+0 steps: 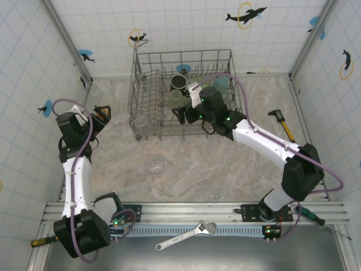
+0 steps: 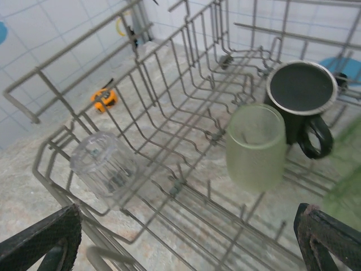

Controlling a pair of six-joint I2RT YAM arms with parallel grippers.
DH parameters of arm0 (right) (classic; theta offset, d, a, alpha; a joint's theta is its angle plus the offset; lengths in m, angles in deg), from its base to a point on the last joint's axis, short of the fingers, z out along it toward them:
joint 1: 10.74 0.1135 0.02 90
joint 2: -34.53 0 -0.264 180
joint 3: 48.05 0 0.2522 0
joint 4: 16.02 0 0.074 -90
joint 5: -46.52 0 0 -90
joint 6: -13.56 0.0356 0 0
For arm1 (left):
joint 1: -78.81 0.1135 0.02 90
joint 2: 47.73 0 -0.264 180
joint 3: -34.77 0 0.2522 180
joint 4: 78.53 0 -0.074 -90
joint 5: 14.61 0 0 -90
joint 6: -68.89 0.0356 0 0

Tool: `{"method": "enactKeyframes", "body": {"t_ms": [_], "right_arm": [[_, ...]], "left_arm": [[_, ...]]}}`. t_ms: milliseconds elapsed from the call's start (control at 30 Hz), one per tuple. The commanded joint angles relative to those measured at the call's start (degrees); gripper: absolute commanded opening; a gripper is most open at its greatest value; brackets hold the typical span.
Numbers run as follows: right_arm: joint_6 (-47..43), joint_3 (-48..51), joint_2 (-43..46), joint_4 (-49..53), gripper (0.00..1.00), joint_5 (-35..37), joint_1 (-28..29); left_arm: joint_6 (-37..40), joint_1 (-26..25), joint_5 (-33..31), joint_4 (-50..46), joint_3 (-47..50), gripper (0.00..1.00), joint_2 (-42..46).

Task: Load the cups into the dish rack

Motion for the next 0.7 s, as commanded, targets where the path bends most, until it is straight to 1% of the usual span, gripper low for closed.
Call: {"method": "enactKeyframes", "body": {"t_ms": [0,167,367,567,667], "right_arm": [[3.7,3.0,3.9,1.1,0.99,2.6,-1.2],[6.3,7.1,7.6,0.0,0.99,2.9,-2.6],[8.0,8.7,9.4,-0.5,0.99,4.7,-4.3],[8.2,8.4,7.1,0.0,0.99,3.5,-6.0],[8.1,6.2,4.9,1.0,0.99,3.7,-7.7]], "left_arm": [[-0.3,-0.1,2.1,-8.3,1.1,0.98,2.9],[0.5,-0.6,1.2,-14.4,3.4,0.98,7.5],[-1.0,-2.1,1.7,-17.5,8.7,0.98,11.1],[-1.7,-5.3,-0.7,-18.8,11.8,0.98,12.1],[-2.8,-8.5,-2.7,-18.7,12.4,0.98,11.6]]}}
